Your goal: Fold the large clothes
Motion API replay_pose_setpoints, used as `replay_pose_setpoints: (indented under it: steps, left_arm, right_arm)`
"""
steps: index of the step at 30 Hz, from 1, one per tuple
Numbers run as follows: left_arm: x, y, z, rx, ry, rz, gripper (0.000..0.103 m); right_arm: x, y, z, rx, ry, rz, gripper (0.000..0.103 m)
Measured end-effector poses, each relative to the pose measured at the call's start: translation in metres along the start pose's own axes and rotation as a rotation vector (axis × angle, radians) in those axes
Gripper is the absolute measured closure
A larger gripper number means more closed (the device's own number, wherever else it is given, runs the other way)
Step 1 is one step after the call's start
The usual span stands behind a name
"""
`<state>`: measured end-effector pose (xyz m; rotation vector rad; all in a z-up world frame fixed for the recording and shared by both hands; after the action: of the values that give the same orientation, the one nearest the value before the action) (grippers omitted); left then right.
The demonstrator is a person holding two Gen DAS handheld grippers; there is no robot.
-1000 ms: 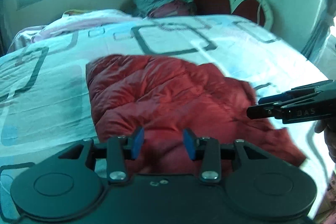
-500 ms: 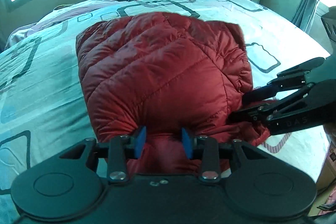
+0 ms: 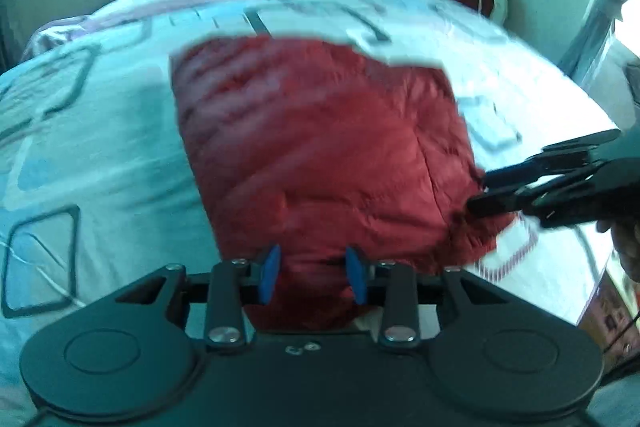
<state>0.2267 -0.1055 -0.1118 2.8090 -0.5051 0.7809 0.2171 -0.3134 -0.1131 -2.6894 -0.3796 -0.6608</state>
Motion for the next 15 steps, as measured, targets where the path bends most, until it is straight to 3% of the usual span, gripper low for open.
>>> replay_pose_setpoints:
  steps: [3, 5, 6, 7, 13, 15]
  left_arm:
    - [0.024, -0.013, -0.004, -0.005, 0.075, -0.030, 0.064]
    - [0.043, -0.017, 0.004, 0.003, 0.109, -0.032, 0.064]
    - [0.051, -0.018, 0.010, 0.000, 0.109, -0.039, 0.066]
    - [0.060, -0.020, 0.014, -0.015, 0.116, -0.050, 0.065]
    - [0.068, -0.020, 0.043, -0.002, 0.071, -0.054, 0.063]
    - [0.061, -0.025, 0.050, 0.007, 0.058, -0.062, 0.062]
  right_arm:
    - [0.032, 0.026, -0.027, -0.010, 0.143, 0.072, 0.057]
    - [0.057, 0.047, -0.024, -0.039, 0.200, 0.119, 0.060]
    - [0.067, 0.057, -0.017, -0.046, 0.197, 0.145, 0.080]
    - [0.076, 0.064, -0.010, -0.037, 0.194, 0.175, 0.088]
    - [0.092, 0.092, 0.012, -0.024, 0.199, 0.242, 0.088]
    - [0.083, 0.109, 0.038, -0.042, 0.108, 0.277, 0.088]
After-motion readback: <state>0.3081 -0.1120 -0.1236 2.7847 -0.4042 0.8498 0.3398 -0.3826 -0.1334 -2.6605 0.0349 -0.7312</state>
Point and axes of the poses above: each gripper's, at about its wrist camera, not at the fingertips, and z roughly the way its jaws point, y to its right, x to its top, the point moved 8 cm from there along z, roughly the way its jaws point, and after that the axes turned 9 degrees about -y, right-handed, at the moved point
